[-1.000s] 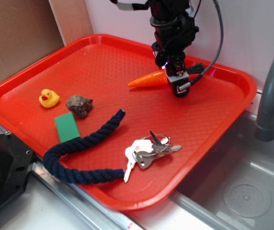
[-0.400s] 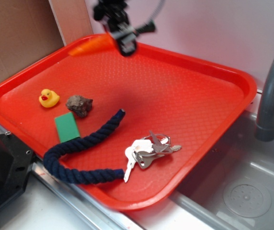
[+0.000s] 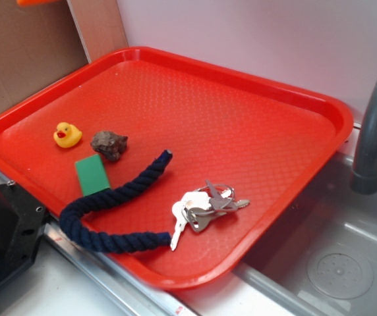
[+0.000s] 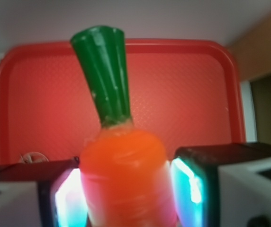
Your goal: Grab the carrot.
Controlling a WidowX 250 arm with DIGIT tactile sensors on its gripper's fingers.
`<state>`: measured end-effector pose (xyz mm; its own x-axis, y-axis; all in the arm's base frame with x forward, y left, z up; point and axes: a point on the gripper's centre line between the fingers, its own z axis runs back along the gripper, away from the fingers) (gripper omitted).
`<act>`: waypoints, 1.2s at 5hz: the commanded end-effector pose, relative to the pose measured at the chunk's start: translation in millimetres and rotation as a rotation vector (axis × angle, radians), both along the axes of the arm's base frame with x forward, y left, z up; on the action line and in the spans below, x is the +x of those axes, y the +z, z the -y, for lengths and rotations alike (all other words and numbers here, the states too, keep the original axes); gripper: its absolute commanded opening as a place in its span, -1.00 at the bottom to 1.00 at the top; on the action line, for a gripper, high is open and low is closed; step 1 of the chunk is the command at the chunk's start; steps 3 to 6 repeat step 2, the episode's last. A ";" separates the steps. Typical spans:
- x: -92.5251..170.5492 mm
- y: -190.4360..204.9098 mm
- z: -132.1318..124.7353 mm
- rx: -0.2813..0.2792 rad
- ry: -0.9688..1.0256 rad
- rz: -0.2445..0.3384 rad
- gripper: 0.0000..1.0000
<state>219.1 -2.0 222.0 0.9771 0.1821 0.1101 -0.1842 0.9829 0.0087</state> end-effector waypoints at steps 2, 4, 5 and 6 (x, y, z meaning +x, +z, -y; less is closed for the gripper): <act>17.1 18.9 2.0 0.017 0.095 0.048 -1.00; 17.1 18.9 2.0 0.017 0.095 0.048 -1.00; 17.1 18.9 2.0 0.017 0.095 0.048 -1.00; 17.1 18.9 2.0 0.017 0.095 0.048 -1.00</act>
